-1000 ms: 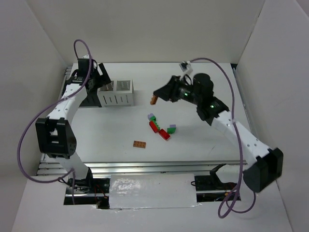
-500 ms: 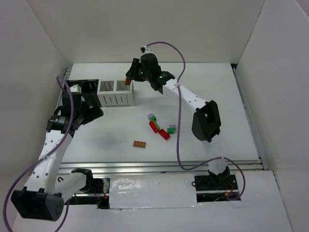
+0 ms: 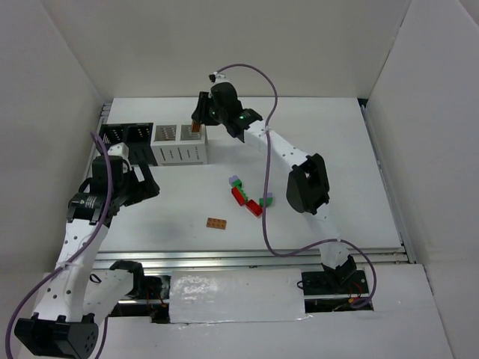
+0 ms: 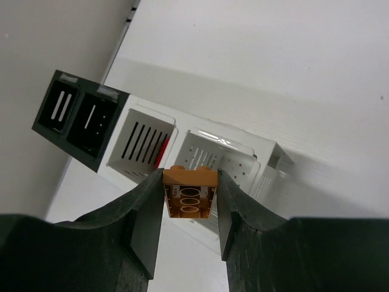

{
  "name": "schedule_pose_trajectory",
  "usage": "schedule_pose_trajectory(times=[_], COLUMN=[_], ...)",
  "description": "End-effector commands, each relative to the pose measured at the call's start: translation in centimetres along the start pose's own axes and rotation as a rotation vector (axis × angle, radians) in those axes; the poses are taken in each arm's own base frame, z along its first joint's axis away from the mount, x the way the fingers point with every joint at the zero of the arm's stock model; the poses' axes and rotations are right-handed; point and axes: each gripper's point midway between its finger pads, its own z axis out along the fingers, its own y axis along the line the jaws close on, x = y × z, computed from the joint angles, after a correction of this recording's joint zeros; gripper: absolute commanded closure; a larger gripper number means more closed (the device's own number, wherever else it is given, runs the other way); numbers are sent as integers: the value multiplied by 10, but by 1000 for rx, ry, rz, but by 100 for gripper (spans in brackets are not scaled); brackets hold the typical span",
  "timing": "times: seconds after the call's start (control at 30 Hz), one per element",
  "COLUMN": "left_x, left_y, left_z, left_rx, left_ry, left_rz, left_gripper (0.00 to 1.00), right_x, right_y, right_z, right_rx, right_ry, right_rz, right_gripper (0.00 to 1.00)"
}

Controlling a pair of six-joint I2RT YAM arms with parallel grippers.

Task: Sort the legos into containers by color

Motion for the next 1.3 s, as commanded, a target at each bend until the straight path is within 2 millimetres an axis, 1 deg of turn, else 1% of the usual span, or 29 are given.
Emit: schedule_pose_trajectory(times=[0.0, 0.03, 0.07, 0.1, 0.13, 0.17, 0.23, 0.27, 0.4, 0.43, 0.47, 0.57, 0.6, 0.63, 0.67, 0.7, 0.73, 0.77, 0.8, 0.83, 0.87, 0.9, 0.97, 1.0, 1.03, 1.07, 1.1, 1.17, 1.27], left_x=[-13, -12, -12, -12, -12, -12, -10, -9, -5, -2, -3, 1, 1, 1, 5, 3, 7, 13, 26, 34, 48, 57, 76, 88, 102, 108, 119, 129, 147], left_y=[-9, -9, -11, -12, -13, -13, -15, -15, -18, -18, -19, -23, -26, -35, -49, -61, -72, -91, -99, -107, -121, -126, -140, -142, -140, -140, -139, -139, -150], left_z=[-8, -7, -8, -7, -5, -5, -1, 0, 9, 12, 13, 22, 25, 27, 27, 33, 37, 30, 50, 55, 64, 67, 70, 78, 85, 87, 93, 98, 104], left_rx=[42, 42, 55, 64, 69, 68, 77, 76, 94, 94, 95, 106, 118, 150, 184, 193, 200, 219, 176, 168, 153, 146, 141, 116, 68, 52, 29, 18, 62], left_ry=[-34, -31, -24, -26, -26, -23, -5, 0, 27, 39, 40, 60, 69, 74, 83, 83, 97, 84, 165, 195, 240, 267, 306, 341, 376, 394, 428, 460, 499], left_rz=[61, 61, 68, 80, 83, 83, 88, 89, 86, 86, 80, 63, 64, 70, 95, 114, 148, 204, 242, 266, 310, 335, 375, 391, 400, 397, 394, 384, 403], left_gripper=[1, 1, 0, 0, 0, 1, 1, 1, 0, 0, 0, 1, 0, 1, 0, 0, 0, 1, 1, 0, 0, 0, 0, 0, 1, 0, 1, 0, 1], right_x=[-17, -16, -20, -20, -23, -24, -30, -30, -42, -43, -47, -48, -61, -52, -55, -59, -56, -58, -54, -47, -41, -33, -19, -21, -2, -3, 14, 22, 27], right_y=[22, 22, 27, 29, 32, 35, 37, 37, 34, 34, 35, 25, 25, 14, 3, -3, -12, -25, -42, -52, -63, -76, -90, -86, -99, -96, -105, -106, -104], right_z=[1, 2, 1, 1, 0, -1, -5, -8, -25, -36, -40, -57, -73, -80, -90, -104, -133, -148, -178, -194, -208, -234, -259, -282, -288, -305, -308, -321, -329], right_rx=[-67, -67, -80, -84, -89, -97, -99, -95, -78, -83, -90, -52, -41, -3, 49, 71, 98, 152, 195, 229, 258, 282, 312, 292, 318, 297, 316, 301, 271], right_ry=[-37, -34, -42, -43, -53, -54, -63, -62, -78, -74, -88, -72, -92, -69, -97, -118, -129, -154, -164, -151, -143, -146, -124, -149, -111, -130, -99, -99, -92], right_rz=[-37, -34, -35, -33, -34, -36, -36, -38, -31, -32, -36, -15, -1, 16, 46, 61, 76, 109, 134, 170, 186, 198, 194, 190, 181, 178, 177, 173, 156], right_gripper=[60, 55, 43, 34, 29, 18, 4, 0, 0, 0, 0, 0, 0, 0, 0, 0, 0, 0, 0, 0, 0, 0, 0, 0, 0, 0, 0, 0, 0])
